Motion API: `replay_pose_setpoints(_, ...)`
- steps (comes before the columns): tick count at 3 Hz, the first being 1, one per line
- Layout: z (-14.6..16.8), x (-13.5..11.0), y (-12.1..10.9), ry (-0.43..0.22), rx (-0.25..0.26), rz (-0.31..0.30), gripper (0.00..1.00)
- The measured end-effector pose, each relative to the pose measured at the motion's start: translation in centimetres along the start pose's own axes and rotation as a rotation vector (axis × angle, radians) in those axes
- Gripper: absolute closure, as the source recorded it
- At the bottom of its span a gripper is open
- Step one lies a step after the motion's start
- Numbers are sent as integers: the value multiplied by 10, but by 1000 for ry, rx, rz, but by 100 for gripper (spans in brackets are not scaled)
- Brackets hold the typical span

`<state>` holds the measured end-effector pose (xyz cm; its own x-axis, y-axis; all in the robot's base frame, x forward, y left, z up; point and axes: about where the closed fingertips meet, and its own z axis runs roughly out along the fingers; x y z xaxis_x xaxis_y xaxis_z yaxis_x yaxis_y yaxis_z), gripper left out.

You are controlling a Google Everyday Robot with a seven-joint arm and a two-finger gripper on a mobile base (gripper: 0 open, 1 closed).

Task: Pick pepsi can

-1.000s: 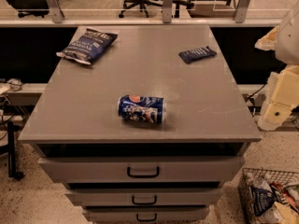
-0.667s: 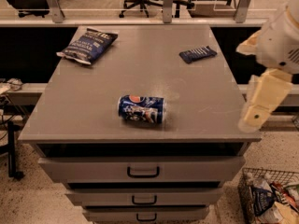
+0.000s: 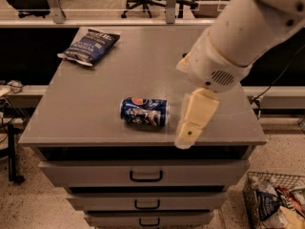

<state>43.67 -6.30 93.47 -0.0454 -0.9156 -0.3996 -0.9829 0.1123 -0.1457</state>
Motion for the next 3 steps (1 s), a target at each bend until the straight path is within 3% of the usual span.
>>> replay_pose_setpoints(1, 39, -41, 10, -46, -34, -62, 0)
replay_pose_setpoints(3, 99, -81, -5, -49, -30, -138, 0)
